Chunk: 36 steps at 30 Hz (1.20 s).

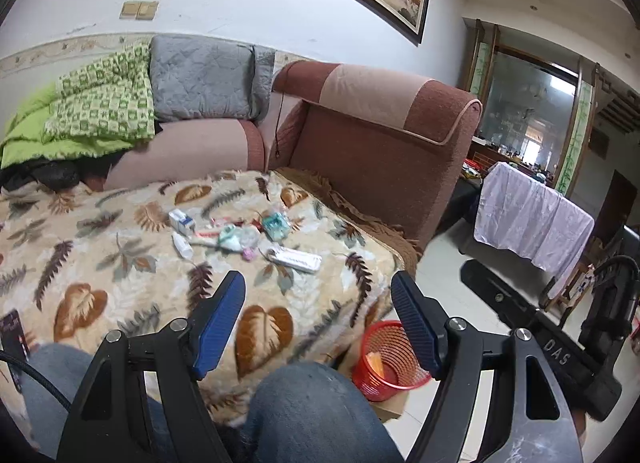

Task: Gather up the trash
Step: 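Move both tools back over the items on the sofa, then grasp the white medicine box with the right tool while the left tool grasps the green cloth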

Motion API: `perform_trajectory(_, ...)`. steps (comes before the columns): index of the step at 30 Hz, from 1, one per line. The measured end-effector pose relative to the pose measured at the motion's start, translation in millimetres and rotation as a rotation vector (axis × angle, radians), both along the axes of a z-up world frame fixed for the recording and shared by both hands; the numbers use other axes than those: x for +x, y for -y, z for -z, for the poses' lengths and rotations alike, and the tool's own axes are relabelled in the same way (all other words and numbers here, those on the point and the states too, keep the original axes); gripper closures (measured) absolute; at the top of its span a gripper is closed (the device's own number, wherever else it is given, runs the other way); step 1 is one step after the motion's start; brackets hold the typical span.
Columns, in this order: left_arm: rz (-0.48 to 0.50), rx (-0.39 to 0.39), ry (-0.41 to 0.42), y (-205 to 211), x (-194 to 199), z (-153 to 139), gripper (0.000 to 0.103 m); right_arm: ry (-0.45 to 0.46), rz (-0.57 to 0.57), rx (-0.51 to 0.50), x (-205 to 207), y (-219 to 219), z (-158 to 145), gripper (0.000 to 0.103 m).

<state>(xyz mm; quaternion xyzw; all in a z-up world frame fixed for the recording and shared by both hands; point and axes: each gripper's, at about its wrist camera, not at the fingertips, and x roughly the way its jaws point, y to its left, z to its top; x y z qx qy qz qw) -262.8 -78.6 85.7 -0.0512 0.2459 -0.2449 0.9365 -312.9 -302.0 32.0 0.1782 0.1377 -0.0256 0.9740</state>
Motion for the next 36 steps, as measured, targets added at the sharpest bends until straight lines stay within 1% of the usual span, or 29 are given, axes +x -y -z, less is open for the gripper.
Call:
perform_trajectory(1,-0.014,-0.003,0.001,-4,5,0,0.029,-0.006,-0.003,-0.002,5,0,-1,0.008)
perform_trajectory(4,-0.03,-0.023,-0.029,-16,30,1,0.029,-0.028,-0.014,-0.028,25,-3,-2,0.008)
perform_trajectory(8,-0.083,-0.036,-0.084,-39,78,13,0.028,-0.066,-0.034,-0.038,68,-4,4,0.008)
perform_trajectory(11,-0.128,-0.047,-0.139,-60,116,26,0.029,-0.109,-0.057,-0.026,113,-4,17,0.008)
perform_trajectory(14,-0.182,-0.027,-0.176,-76,160,38,0.028,-0.153,-0.072,-0.013,158,-1,33,0.008)
perform_trajectory(15,-0.198,-0.017,-0.191,-81,179,43,0.028,-0.177,-0.083,-0.001,180,1,41,0.008)
perform_trajectory(16,-0.207,-0.01,-0.201,-85,192,47,0.028,-0.192,-0.093,0.003,195,2,46,0.008)
perform_trajectory(17,-0.214,0.001,-0.217,-88,215,53,0.028,-0.21,-0.101,0.006,213,3,53,0.008)
perform_trajectory(20,-0.213,0.02,-0.266,-90,259,69,0.029,-0.259,-0.125,0.01,267,9,74,0.008)
perform_trajectory(22,-0.173,0.037,-0.304,-83,295,83,0.029,-0.298,-0.153,0.03,298,17,90,0.008)
perform_trajectory(24,-0.145,0.064,-0.318,-71,316,93,0.029,-0.327,-0.164,0.031,323,25,104,0.008)
perform_trajectory(27,-0.069,0.114,-0.336,-44,349,110,0.029,-0.385,-0.202,0.083,365,43,133,0.008)
perform_trajectory(28,-0.048,0.132,-0.343,-34,358,116,0.029,-0.399,-0.205,0.087,376,47,140,0.008)
perform_trajectory(29,-0.021,0.152,-0.349,-22,368,123,0.029,-0.411,-0.209,0.068,387,51,147,0.008)
perform_trajectory(31,0.038,0.182,-0.371,2,388,140,0.029,-0.438,-0.213,0.018,404,55,159,0.008)
perform_trajectory(33,0.093,0.205,-0.407,27,410,160,0.029,-0.492,-0.252,0.027,421,62,179,0.008)
perform_trajectory(35,0.108,0.231,-0.431,43,425,179,0.029,-0.527,-0.282,0.044,423,66,192,0.008)
perform_trajectory(36,0.103,0.249,-0.438,48,431,188,0.029,-0.535,-0.308,0.029,420,65,196,0.008)
